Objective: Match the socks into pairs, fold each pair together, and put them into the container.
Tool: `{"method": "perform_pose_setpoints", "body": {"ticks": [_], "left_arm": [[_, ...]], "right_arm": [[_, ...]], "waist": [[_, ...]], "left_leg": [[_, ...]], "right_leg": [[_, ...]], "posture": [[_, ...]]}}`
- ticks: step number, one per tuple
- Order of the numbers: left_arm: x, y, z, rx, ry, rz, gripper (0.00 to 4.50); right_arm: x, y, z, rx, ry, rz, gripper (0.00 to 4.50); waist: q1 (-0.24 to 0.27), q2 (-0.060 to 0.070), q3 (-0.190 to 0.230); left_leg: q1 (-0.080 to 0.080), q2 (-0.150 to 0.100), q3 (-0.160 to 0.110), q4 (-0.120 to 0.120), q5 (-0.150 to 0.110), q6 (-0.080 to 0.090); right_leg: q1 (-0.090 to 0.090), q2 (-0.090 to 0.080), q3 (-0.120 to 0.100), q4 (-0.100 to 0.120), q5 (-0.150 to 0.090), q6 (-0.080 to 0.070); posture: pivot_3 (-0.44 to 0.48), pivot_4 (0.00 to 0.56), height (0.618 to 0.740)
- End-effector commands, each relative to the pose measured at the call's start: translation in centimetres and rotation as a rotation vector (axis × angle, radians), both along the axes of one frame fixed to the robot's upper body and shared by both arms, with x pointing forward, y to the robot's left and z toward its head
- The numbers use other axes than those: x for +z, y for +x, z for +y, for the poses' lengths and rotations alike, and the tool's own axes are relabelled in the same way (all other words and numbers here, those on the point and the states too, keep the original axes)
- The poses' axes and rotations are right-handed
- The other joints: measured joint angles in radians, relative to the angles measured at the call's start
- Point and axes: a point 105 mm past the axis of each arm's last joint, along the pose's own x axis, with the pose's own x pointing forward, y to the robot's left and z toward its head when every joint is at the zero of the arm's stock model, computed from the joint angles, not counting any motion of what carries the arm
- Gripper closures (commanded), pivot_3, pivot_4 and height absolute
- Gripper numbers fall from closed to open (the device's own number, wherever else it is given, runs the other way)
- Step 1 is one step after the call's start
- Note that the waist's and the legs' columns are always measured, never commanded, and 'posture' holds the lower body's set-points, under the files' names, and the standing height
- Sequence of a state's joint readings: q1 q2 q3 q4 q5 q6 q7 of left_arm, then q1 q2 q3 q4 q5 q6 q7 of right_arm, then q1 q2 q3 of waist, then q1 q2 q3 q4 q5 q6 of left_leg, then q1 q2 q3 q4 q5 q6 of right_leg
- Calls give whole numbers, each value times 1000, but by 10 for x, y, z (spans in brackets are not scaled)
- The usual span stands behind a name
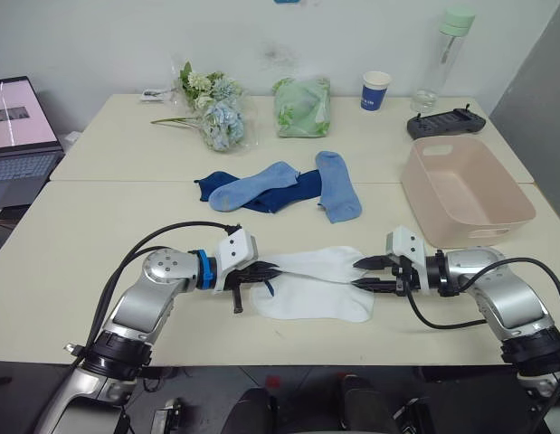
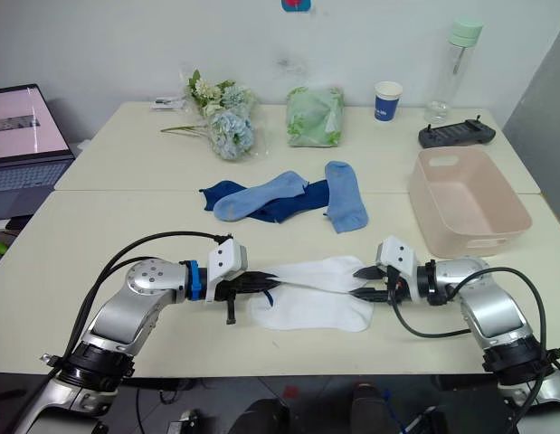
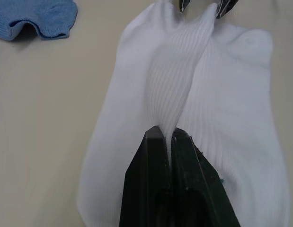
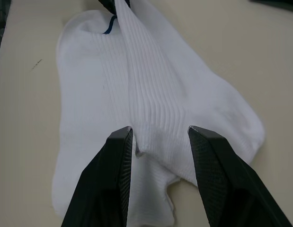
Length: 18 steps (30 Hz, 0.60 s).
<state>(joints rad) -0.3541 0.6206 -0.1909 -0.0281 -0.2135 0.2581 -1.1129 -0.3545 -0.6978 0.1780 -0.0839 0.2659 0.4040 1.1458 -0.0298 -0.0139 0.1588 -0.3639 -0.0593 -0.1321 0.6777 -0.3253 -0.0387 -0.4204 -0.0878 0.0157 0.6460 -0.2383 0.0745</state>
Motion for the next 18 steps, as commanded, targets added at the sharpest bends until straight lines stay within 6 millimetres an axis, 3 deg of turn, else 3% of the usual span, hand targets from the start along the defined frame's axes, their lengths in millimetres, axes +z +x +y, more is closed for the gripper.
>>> {"method": "perform_pose_setpoints", "body": {"ticks": [1, 8, 15, 18], "left_arm": [[9, -1, -3, -10, -25, -24, 4500], [9, -3, -3, -7, -32, -3, 4500], [9, -2, -3, 3, -31, 5, 4500], [9, -2, -2, 4, -30, 6, 4500]], "right_arm": [[9, 3, 1, 12, -1, -58, 2466], [2, -3, 3, 79, -80, -113, 2466], [5, -3, 8, 80, -51, -112, 2466], [8, -2, 8, 71, -30, -105, 3071]], "waist": [[0, 0, 0], [0, 0, 0], [0, 0, 0], [0, 0, 0]], "left_leg": [[0, 0, 0, 0, 0, 0], [0, 0, 0, 0, 0, 0], [0, 0, 0, 0, 0, 0], [0, 0, 0, 0, 0, 0]], "right_leg": [[0, 0, 0, 0, 0, 0], [0, 0, 0, 0, 0, 0], [0, 0, 0, 0, 0, 0], [0, 0, 0, 0, 0, 0]], "posture": [[0, 150, 740], [0, 150, 740], [0, 150, 740], [0, 150, 740]]}}
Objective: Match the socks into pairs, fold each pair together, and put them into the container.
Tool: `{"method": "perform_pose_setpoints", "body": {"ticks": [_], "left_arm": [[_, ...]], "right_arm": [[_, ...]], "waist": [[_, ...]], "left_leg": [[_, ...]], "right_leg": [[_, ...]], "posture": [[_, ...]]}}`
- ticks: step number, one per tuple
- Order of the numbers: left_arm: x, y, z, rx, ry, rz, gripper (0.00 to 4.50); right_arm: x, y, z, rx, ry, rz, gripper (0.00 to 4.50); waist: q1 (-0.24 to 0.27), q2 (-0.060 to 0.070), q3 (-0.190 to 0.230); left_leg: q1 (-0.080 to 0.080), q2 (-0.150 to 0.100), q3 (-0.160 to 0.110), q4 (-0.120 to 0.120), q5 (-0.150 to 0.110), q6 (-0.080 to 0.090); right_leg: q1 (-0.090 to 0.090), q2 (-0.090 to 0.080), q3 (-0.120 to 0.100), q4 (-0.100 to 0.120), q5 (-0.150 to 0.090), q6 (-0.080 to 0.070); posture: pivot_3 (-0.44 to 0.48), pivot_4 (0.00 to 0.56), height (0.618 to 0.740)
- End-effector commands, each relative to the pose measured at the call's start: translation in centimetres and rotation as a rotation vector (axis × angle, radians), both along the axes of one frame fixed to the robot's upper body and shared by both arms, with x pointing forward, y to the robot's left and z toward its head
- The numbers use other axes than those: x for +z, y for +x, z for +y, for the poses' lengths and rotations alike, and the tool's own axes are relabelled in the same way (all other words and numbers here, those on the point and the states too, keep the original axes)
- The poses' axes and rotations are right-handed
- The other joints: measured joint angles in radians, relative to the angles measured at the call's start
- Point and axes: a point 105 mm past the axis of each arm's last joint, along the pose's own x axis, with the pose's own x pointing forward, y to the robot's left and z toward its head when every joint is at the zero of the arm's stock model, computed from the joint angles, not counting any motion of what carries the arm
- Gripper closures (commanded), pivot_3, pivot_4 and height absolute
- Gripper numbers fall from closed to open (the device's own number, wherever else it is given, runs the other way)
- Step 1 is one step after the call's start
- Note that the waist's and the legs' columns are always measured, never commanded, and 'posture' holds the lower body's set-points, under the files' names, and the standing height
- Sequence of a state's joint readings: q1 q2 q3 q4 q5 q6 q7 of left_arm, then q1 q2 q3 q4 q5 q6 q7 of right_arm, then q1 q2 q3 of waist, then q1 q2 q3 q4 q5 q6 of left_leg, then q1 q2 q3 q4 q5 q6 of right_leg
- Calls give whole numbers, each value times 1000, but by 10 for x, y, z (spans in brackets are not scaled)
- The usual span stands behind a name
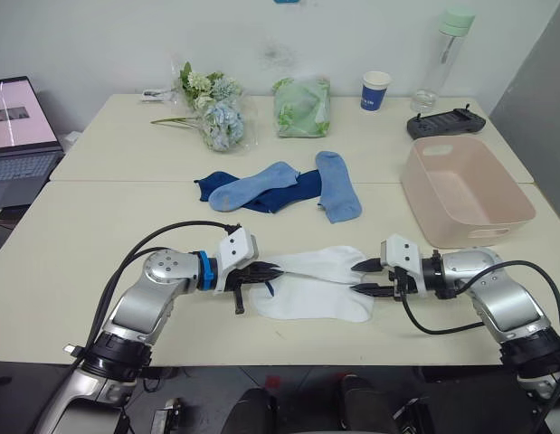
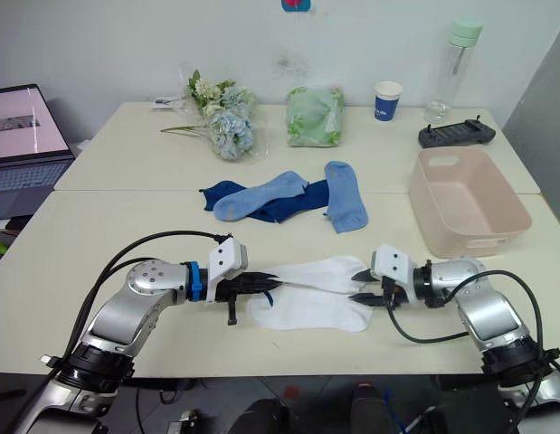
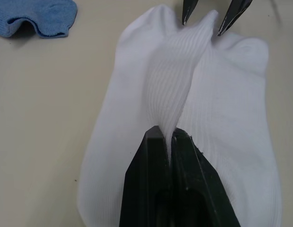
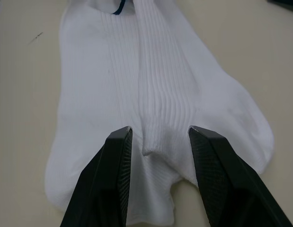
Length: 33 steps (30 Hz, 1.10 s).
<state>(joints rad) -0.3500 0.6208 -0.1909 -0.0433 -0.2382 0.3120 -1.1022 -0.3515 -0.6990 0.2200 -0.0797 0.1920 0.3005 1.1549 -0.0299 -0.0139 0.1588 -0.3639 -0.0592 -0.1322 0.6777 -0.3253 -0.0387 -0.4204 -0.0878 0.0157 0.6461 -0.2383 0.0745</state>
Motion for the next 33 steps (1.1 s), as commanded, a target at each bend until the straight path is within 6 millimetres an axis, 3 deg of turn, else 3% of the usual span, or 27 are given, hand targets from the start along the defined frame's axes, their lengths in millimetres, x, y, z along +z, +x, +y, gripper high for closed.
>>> {"method": "perform_pose_setpoints", "body": {"ticks": [1, 4, 10, 15, 21, 25, 27, 30, 33], "left_arm": [[10, -1, -2, -15, -13, -36, 4500], [10, -2, -2, -16, -13, -35, 4500], [9, -2, 0, -17, -7, -43, 4500], [25, 4, 6, -17, 33, -219, 4500], [42, -22, 11, -118, 55, -261, 4500], [50, -74, 16, -206, -10, 25, 4500], [50, -84, 16, -212, -21, 121, 4500], [36, -80, 15, -193, 1, 170, 4500], [25, -68, 14, -166, 20, 159, 4500]], "right_arm": [[14, 2, 2, 6, 38, -29, 3352], [13, 3, 0, -1, 26, -29, 4453], [25, 11, 0, -39, 88, -28, 4488], [51, 20, -2, -59, 139, -39, 4488], [64, -5, -1, 36, 111, 27, 4488], [73, -56, 7, 165, 109, 236, 4488], [71, -75, 9, 195, 118, 352, 4488], [60, -79, 14, 164, 147, 417, 4488], [51, -67, 12, 97, 152, 397, 4488]], "waist": [[0, 0, 0], [0, 0, 0], [0, 0, 0], [0, 0, 0], [0, 0, 0], [0, 1, 1], [2, 1, 1], [3, 1, 1], [3, 1, 1]], "left_leg": [[0, 0, 0, 0, 0, 0], [0, 0, 0, 0, 0, 0], [0, 0, 0, 0, 0, 0], [0, 0, 0, 0, 0, 0], [-1, 1, 0, -1, 0, 0], [-1, 3, 0, -1, 0, 0], [-1, 3, -1, -1, -1, 2], [2, 2, -1, 0, -3, 5], [4, 0, 0, 0, -3, 6]], "right_leg": [[0, 0, 0, 0, 0, 0], [0, 0, 0, 0, 0, 0], [0, 0, 0, 0, 0, 0], [0, 0, 0, 0, 0, 0], [-1, -1, 0, -1, 0, 0], [-1, -1, 0, -1, 0, 0], [0, 0, 0, -1, 0, 0], [4, 0, -1, -1, 0, 0], [6, 0, -1, -2, 0, 0]], "posture": [[0, 150, 740], [0, 150, 740], [0, 150, 740], [0, 150, 740], [0, 150, 740], [0, 150, 740], [0, 150, 740], [0, 150, 740], [0, 150, 740]]}}
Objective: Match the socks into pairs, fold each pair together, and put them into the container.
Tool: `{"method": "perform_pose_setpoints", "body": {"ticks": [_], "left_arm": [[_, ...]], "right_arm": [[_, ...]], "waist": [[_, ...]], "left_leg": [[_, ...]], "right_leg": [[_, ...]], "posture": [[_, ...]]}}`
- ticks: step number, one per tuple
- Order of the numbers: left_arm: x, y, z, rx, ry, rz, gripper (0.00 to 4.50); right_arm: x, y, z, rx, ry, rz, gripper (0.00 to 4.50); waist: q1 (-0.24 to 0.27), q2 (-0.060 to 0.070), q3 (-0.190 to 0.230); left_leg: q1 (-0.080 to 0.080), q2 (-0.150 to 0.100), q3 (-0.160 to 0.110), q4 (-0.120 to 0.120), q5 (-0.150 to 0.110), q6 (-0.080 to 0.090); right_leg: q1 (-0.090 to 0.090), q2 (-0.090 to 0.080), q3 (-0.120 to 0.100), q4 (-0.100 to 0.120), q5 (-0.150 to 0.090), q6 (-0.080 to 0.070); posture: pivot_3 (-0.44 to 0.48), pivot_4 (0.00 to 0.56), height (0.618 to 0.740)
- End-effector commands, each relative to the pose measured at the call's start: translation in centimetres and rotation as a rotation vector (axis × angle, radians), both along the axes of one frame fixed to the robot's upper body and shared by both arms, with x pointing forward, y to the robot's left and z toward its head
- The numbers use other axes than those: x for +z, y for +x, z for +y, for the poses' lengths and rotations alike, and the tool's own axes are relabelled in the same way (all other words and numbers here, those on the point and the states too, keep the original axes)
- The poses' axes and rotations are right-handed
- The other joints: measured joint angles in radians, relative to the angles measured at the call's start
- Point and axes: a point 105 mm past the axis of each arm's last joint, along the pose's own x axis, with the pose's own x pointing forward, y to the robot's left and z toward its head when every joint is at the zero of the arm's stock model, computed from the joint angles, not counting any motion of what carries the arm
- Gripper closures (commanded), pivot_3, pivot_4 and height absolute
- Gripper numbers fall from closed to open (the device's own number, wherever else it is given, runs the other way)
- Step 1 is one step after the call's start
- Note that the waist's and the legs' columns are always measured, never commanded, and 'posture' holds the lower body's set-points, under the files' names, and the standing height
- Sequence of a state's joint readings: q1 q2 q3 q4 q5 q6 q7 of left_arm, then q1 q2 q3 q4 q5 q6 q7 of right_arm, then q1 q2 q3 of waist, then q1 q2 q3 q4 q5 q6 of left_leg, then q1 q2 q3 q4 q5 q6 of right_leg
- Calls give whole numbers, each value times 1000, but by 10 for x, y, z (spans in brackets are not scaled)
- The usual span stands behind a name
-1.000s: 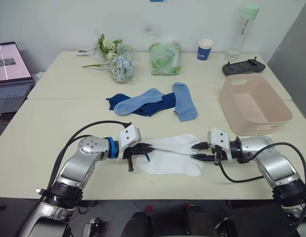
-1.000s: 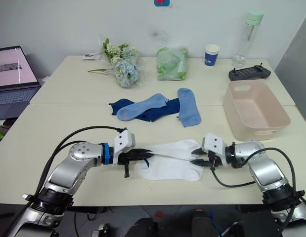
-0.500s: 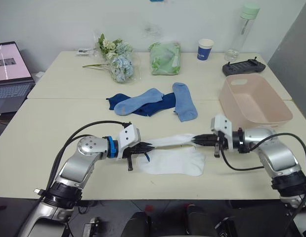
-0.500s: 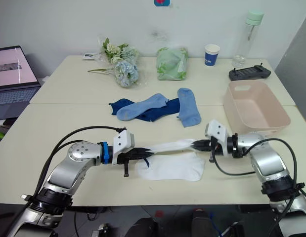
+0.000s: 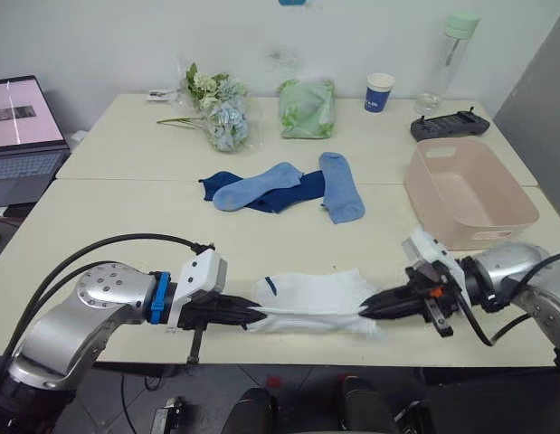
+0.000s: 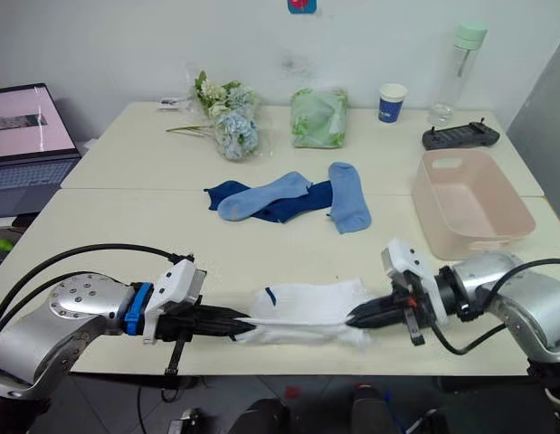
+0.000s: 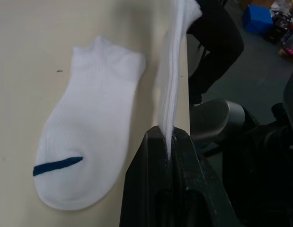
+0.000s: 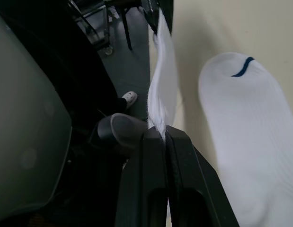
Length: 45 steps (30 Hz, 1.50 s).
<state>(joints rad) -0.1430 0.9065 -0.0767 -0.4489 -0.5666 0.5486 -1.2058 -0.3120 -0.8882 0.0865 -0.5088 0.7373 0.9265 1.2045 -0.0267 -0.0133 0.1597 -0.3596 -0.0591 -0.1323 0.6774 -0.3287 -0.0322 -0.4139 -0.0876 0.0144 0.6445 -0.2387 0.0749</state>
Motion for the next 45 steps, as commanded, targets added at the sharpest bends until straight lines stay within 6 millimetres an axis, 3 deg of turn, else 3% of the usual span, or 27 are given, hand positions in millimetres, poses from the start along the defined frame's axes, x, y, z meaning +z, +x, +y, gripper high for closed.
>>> {"method": "perform_pose_setpoints", "body": {"ticks": [1, 6, 14, 27, 45], "left_arm": [[-9, 16, -2, 23, 33, -32, 4500], [-13, 48, -6, 38, 75, -85, 4500], [-21, 66, -4, 34, 112, -84, 4500], [-24, 81, -17, 45, 102, -123, 4500], [-35, 82, -24, 41, 107, -125, 4500]], "right_arm": [[-6, 15, -6, -78, -13, -42, 4488], [-17, 49, -16, -181, -46, -126, 4488], [-27, 72, -14, -211, -49, -179, 4488], [-29, 78, -16, -212, -86, -197, 4488], [-31, 83, -19, -212, -117, -216, 4488]], "waist": [[0, 0, 0], [0, 0, 0], [-5, 0, 0], [-3, 0, 0], [-3, 0, 0]], "left_leg": [[0, 0, 0, 0, 0, 0], [-2, 0, 2, 1, 2, -4], [-5, 0, 1, 1, 3, -4], [-5, 0, 1, 1, 3, -5], [-5, 0, 0, 1, 3, -5]], "right_leg": [[0, 0, 0, 0, 0, 0], [-1, 0, -1, 0, 0, 0], [-6, 0, 1, 1, 0, 0], [-6, 0, 1, 1, 0, 0], [-6, 0, 1, 1, 0, 0]], "posture": [[0, 150, 740], [0, 150, 740], [0, 150, 740], [0, 150, 740], [0, 150, 740]]}}
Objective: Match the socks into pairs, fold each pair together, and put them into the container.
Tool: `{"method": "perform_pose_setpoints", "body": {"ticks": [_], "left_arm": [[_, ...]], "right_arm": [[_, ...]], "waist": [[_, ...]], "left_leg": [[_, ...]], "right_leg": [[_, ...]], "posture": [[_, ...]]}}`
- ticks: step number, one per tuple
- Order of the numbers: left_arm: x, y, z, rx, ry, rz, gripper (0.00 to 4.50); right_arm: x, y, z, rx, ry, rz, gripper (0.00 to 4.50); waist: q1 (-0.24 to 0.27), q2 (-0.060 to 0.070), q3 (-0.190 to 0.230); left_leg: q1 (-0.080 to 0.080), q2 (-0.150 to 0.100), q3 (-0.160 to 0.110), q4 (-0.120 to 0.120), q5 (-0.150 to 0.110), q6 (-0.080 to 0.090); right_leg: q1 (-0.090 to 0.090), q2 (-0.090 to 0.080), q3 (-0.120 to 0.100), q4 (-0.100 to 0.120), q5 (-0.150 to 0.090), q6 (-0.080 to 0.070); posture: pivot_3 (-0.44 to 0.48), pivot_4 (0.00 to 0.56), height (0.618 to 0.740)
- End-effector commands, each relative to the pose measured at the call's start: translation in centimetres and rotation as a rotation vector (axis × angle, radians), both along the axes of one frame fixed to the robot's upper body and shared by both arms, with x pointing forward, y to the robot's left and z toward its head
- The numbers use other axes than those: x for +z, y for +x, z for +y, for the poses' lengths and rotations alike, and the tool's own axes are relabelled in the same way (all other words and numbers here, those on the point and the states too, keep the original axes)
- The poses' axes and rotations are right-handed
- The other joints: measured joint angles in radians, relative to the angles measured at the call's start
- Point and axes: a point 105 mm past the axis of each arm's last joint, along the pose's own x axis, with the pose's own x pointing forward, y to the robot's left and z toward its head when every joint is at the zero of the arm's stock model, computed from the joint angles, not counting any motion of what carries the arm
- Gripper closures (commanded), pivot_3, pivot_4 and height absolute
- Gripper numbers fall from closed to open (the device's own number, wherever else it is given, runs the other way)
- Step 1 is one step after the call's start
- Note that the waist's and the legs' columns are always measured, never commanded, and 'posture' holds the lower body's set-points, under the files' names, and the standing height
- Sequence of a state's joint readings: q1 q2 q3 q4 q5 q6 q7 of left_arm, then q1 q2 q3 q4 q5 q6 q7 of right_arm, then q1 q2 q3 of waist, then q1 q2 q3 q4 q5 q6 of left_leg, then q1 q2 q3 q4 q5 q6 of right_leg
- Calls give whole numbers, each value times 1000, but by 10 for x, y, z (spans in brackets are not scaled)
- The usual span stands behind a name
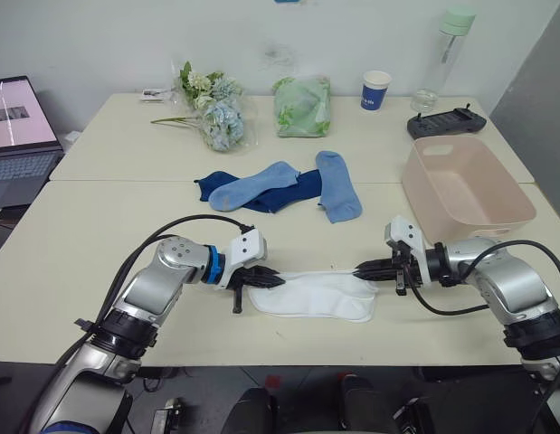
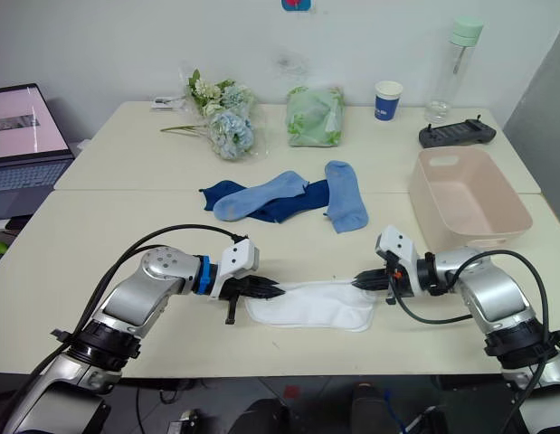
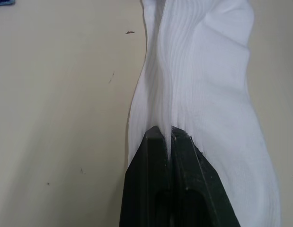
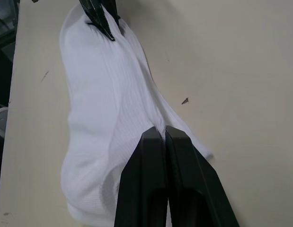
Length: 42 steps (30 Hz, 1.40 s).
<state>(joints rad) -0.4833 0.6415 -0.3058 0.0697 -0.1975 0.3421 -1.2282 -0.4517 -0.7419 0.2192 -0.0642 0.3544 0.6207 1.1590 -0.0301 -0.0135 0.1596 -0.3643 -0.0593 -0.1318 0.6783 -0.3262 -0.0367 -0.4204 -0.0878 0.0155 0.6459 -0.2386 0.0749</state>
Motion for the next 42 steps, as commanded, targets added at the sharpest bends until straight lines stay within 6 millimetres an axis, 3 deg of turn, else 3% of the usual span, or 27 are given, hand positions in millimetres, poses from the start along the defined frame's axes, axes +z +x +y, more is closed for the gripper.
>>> {"method": "perform_pose_setpoints", "body": {"ticks": [1, 7, 8, 10, 15, 18, 21, 24, 26, 29, 31, 34, 37, 42], "left_arm": [[4, 2, -3, -4, -8, -30, 4500], [3, 2, -2, -4, -8, -29, 4500], [3, 3, -1, -2, -10, -32, 4292], [7, 4, 1, -2, -11, -48, 3910], [26, 16, 6, 51, -38, -130, 2321], [37, 15, 11, 66, -52, -157, 1422], [45, 11, 14, 68, -68, -165, 1422], [60, 3, 7, 74, -159, -209, 1422], [67, -2, -4, 66, -238, -253, 1381], [56, -8, -10, 60, -242, -273, 1952], [49, -9, -12, 79, -245, -291, 2613], [32, -15, -13, 116, -238, -262, 3589], [4, -18, -3, 158, -153, -252, 4482], [-23, -24, 12, 193, -99, -222, 4482]], "right_arm": [[9, 1, 1, 27, 2, -36, 4488], [9, 4, 0, 18, 9, -39, 4488], [10, 5, 1, 12, 19, -42, 4500], [13, 7, -1, -2, 34, -60, 4000], [38, 17, -9, -53, 115, -144, 2389], [56, 13, -8, -50, 180, -164, 2375], [60, 8, -3, -31, 177, -199, 2375], [48, -5, 15, 31, 132, -273, 2375], [38, -12, 30, 41, 141, -296, 2756], [29, -13, 46, 33, 172, -332, 3657], [27, -9, 54, -10, 212, -350, 4413], [9, -8, 58, -36, 174, -357, 4500], [-14, -14, 48, -30, 99, -336, 4500], [-34, -15, 24, -68, 40, -308, 4500]], "waist": [[0, 0, 0], [0, 0, 0], [0, 0, 0], [0, 0, 0], [1, 0, 0], [-2, 0, 0], [-3, 0, 0], [0, 0, 0], [1, 0, 0], [0, 0, 0], [-3, 0, 0], [-1, 0, 0], [1, 0, 0], [3, 0, -1]], "left_leg": [[0, 0, 0, 0, 0, 0], [0, 0, 0, 0, 0, 0], [0, 0, 0, 0, 0, 0], [0, 0, 0, 0, 0, 0], [0, 0, 0, 0, 0, 0], [0, 0, 0, 0, 0, 0], [0, 1, 0, 0, 0, 0], [0, 0, 0, 0, 0, 0], [0, 1, 0, 0, 0, 0], [0, 0, 0, 1, 0, 0], [0, 0, 1, 1, 0, 0], [1, 1, 0, 0, 0, 0], [0, 0, 0, 0, 0, 0], [1, 0, 1, 0, 0, 0]], "right_leg": [[0, 0, 0, 0, 0, 0], [0, 0, 0, 0, 0, 0], [0, 0, 0, 0, 0, 0], [0, 0, 0, 0, 0, 0], [0, 0, 0, 0, 0, 0], [0, 0, 0, 0, 0, 0], [0, 0, 0, 0, 0, 0], [0, 0, 0, 0, 0, 0], [0, 0, 0, 0, 0, 0], [0, -1, 1, 1, 0, 0], [0, -1, 2, 1, 0, 0], [0, 0, 1, 1, 0, 0], [0, 0, 1, 0, 0, 0], [0, 0, 1, 0, 0, 0]], "posture": [[0, 150, 740], [0, 150, 740], [0, 150, 740], [0, 150, 740], [0, 150, 740], [0, 150, 740], [0, 150, 740], [0, 150, 740], [0, 150, 740], [0, 150, 740], [0, 150, 740], [0, 150, 740], [0, 150, 740], [0, 150, 740]]}}
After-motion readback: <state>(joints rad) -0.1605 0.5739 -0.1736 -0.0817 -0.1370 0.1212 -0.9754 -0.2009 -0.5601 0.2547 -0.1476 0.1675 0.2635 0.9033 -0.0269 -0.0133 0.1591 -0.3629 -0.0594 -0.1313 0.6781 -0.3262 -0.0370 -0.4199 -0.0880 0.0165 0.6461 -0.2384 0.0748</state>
